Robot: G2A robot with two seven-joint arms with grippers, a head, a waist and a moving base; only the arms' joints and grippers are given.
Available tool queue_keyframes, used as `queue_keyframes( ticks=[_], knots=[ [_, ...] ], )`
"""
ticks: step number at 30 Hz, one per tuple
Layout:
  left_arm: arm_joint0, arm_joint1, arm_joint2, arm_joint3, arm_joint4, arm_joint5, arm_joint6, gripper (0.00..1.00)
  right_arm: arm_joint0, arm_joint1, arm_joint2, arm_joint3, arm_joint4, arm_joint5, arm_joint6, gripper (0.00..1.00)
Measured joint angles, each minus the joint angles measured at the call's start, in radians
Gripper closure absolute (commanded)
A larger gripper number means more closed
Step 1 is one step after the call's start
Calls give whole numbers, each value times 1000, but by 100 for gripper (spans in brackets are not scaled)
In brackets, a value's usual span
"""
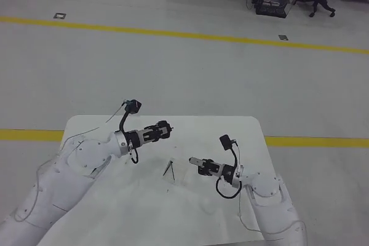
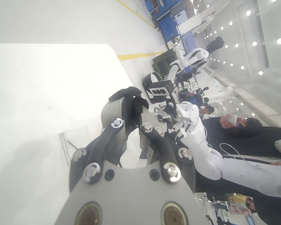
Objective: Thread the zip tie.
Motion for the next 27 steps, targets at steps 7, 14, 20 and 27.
queue_keyframes(
  ticks=[7, 14, 20, 27],
  knots=[
    [25, 16, -52, -26, 91, 28, 49, 100, 117, -11, -107, 119, 64, 139, 19, 0],
    [62, 24, -72, -60, 114, 40, 65, 100, 205, -29, -211, 226, 107, 227, -16, 0],
    [62, 24, -72, -59, 115, 40, 65, 100, 205, -29, -212, 227, 110, 228, -14, 0],
    [62, 24, -72, -59, 115, 40, 65, 100, 206, -33, -240, 212, 96, 232, -39, 0]
  ],
)
